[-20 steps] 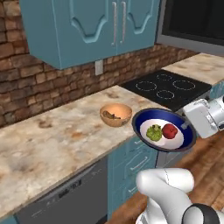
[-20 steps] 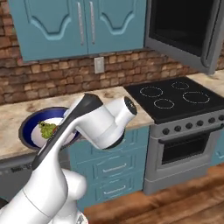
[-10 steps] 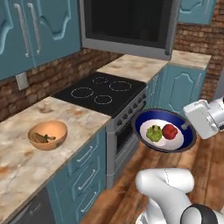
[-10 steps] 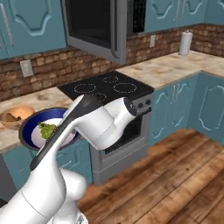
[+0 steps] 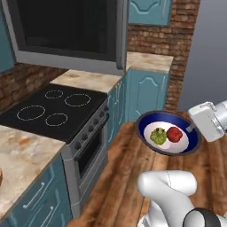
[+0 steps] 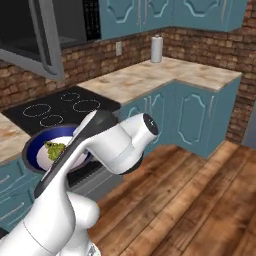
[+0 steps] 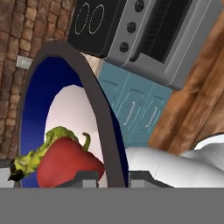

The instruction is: Place the bowl containing the bell pepper and broccoli in the microwave. Close the microwave door and press the start button to microwave the meal.

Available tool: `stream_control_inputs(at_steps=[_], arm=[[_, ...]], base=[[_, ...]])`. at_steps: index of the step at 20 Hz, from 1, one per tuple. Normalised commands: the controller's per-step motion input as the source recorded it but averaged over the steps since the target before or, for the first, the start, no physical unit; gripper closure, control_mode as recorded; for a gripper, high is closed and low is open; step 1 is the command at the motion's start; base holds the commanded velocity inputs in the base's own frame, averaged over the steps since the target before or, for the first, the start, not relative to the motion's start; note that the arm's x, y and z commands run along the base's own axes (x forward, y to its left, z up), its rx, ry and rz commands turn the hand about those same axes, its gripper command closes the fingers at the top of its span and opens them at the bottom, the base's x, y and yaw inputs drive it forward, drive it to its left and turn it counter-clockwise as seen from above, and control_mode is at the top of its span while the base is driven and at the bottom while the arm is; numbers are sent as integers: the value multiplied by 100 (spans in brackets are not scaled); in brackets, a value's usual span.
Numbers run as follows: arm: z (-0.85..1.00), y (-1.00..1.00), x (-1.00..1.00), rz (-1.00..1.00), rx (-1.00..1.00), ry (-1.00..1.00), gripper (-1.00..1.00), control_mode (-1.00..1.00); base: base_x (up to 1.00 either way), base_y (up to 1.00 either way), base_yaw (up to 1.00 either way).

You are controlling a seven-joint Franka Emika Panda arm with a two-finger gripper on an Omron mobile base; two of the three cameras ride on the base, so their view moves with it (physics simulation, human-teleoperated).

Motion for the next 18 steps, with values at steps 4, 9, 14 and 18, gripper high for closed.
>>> stream_control_inputs(at_steps=[4,9,14,18], arm=[[0,0,0,0,0,0,100,100],[0,0,0,0,0,0,100,100],[0,0,0,0,0,0,100,100],[0,0,0,0,0,0,100,100]], base=[[71,-68,3],[74,-54,38],[62,-42,56],[56,-33,66]])
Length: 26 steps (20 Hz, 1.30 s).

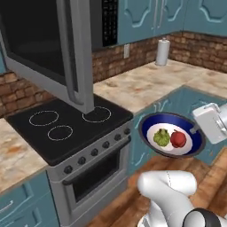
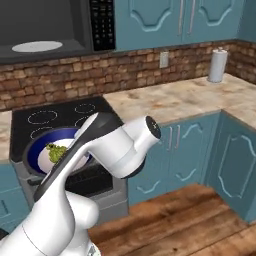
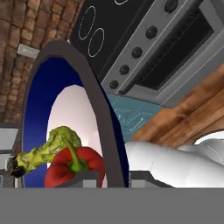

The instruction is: Place the bowl containing the bell pepper and broccoli in the microwave. Close the microwave door and press the start button to microwave the meal.

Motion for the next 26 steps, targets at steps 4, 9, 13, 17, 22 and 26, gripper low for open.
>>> stream_control_inputs(at_steps=[4,9,13,17,22,26], arm=[[0,0,0,0,0,0,100,100],[0,0,0,0,0,0,100,100],[0,0,0,0,0,0,100,100],[0,0,0,0,0,0,100,100],[0,0,0,0,0,0,100,100],[0,0,0,0,0,0,100,100]], base=[[52,-24,73],[54,-30,71],[53,-46,59],[55,-42,51],[53,-40,46],[42,-58,31]])
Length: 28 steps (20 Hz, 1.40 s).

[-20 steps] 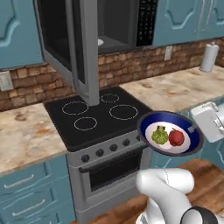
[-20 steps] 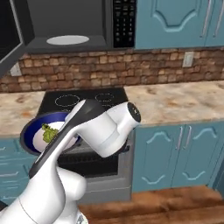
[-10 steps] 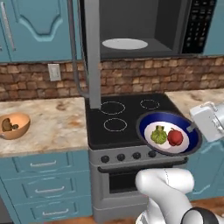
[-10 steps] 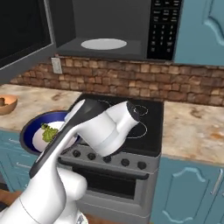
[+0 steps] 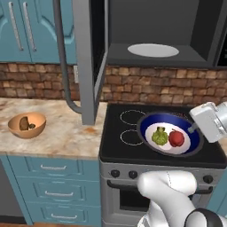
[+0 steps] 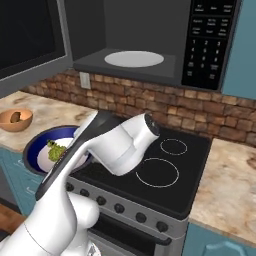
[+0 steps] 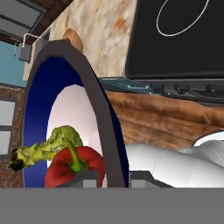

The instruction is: Place the bowl containing the bell pepper and broccoli in the microwave. Close the microwave door and press the start button to microwave the meal.

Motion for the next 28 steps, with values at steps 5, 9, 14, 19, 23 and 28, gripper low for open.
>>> stream_control_inputs(at_steps=[5,9,14,19,23,28], arm=[[0,0,0,0,0,0,100,100],[0,4,12,0,0,0,100,-100],[0,1,5,0,0,0,100,-100],[0,0,2,0,0,0,100,-100],[25,0,2,-5,1,-2,100,-100],[53,0,0,-20,0,-1,100,-100]], base=[[43,-38,21],[18,3,0],[0,0,0],[0,0,0],[0,0,0],[0,0,0]])
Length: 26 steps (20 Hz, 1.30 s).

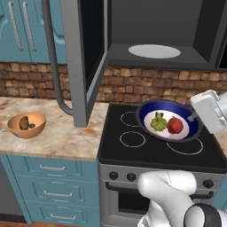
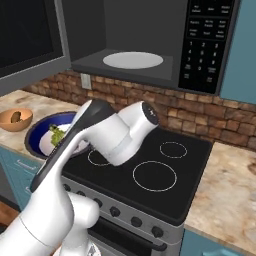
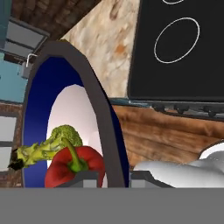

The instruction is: Place the bowl containing the bell pepper and broccoli in the microwave. Close the microwave door and press the start button to microwave the meal.

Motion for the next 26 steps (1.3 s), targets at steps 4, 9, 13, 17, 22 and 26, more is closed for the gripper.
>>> stream_control_inputs(at_steps=[4,9,13,17,22,26], arm=[[43,1,0,-44,0,-2,100,-100],[70,0,2,-47,0,-8,100,-100],[72,0,16,-42,0,0,100,-100],[61,0,25,-35,0,0,100,-100],[54,0,22,-27,0,0,100,-100],[38,0,30,-21,1,0,100,-100]], base=[[0,0,0],[0,0,0],[0,0,0],[0,0,0],[0,0,0],[0,0,0]])
